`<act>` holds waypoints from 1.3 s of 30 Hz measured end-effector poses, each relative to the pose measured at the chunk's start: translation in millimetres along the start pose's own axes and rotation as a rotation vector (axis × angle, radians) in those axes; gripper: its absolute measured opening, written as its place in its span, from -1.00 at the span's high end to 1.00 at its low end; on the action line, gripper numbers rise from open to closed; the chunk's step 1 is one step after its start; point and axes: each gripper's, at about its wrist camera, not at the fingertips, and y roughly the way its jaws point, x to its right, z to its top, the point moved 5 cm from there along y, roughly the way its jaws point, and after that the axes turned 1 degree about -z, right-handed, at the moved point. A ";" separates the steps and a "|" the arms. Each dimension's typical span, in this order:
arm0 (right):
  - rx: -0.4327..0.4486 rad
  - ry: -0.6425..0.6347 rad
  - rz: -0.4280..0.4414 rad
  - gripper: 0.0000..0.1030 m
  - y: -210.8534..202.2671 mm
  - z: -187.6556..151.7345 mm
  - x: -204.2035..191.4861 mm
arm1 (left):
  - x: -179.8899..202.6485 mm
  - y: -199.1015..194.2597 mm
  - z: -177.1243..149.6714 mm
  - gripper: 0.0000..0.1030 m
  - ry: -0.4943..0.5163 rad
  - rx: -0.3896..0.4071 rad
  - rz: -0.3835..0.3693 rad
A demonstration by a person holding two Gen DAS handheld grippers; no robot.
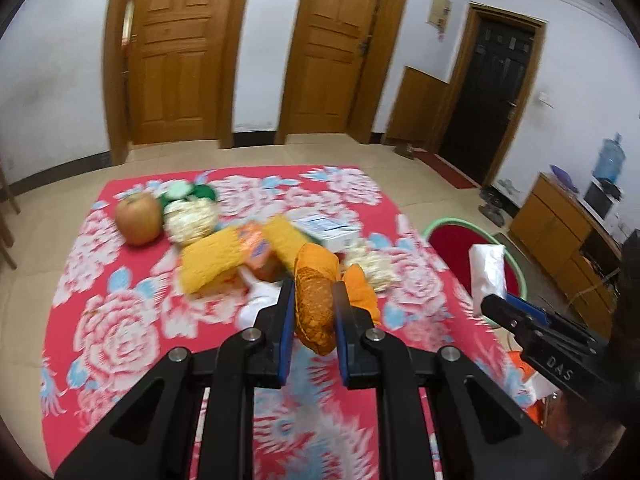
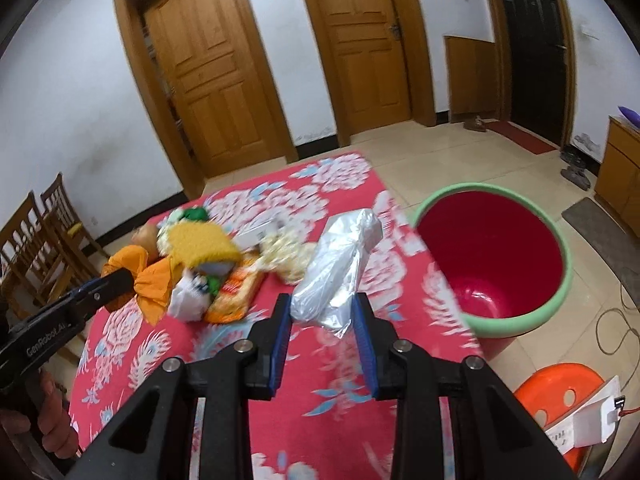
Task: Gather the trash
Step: 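Carry the orange bow and plastic bag over the red bin with both tools, then open both tools to drop the bow and bag into the red bin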
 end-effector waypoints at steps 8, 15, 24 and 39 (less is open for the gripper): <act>0.025 0.089 -0.064 0.35 2.6 11.0 57.1 | 51.1 36.0 17.4 0.67 0.084 -0.038 -0.078; 0.014 0.171 -0.124 0.35 15.4 15.1 109.7 | 94.0 72.3 34.0 0.67 0.139 -0.063 -0.131; -0.012 0.250 -0.175 0.34 34.3 15.6 156.3 | 150.6 129.0 44.9 0.67 0.206 -0.115 -0.186; -0.048 0.354 -0.216 0.25 53.2 8.6 201.7 | 218.9 210.5 35.5 0.38 0.278 -0.221 -0.250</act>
